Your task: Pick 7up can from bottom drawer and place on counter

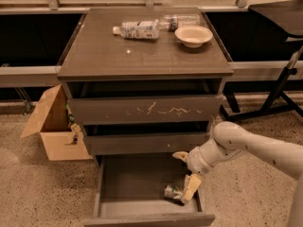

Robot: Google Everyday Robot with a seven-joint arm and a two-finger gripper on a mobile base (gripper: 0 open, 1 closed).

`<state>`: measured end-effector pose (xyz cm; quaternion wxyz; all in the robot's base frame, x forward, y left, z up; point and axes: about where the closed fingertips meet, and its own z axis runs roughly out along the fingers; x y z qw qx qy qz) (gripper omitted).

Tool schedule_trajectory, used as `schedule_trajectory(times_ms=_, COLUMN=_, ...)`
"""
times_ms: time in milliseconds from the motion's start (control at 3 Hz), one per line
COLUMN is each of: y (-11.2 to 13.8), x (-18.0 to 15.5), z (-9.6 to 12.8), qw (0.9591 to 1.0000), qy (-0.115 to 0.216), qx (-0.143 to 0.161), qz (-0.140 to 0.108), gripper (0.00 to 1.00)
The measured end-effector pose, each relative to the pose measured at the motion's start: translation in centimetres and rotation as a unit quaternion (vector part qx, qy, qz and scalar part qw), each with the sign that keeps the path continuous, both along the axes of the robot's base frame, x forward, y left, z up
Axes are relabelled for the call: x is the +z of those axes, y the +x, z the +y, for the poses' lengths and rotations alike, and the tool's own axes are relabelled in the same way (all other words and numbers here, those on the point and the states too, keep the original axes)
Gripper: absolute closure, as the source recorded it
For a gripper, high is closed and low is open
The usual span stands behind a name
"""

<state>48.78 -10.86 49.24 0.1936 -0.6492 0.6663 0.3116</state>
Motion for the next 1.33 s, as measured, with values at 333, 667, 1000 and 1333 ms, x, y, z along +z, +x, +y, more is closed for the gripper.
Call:
schedule_trajectory(times_ms=333, y=0.2, x=-3.5, z=-0.3, qw=0.9998, qy=-0.021, qx=0.0, qz=0.004, gripper=0.0)
schedule_trajectory(times_ms=667, y=0.5, x=-6.4, z=-0.1, qw=0.9993, qy=-0.036, qx=-0.003, qz=0.005, gripper=0.0)
schedule_trajectory(times_ms=1000, y=1.5, x=-12.6, z=2.5, qw=0.999, qy=-0.039, qx=-0.019, qz=0.009, gripper=0.0)
schedule_trajectory(times_ms=1333, y=1.5, x=-12.6, z=2.5, qw=0.999, qy=-0.039, qx=-0.019, qz=0.009, gripper=0.0)
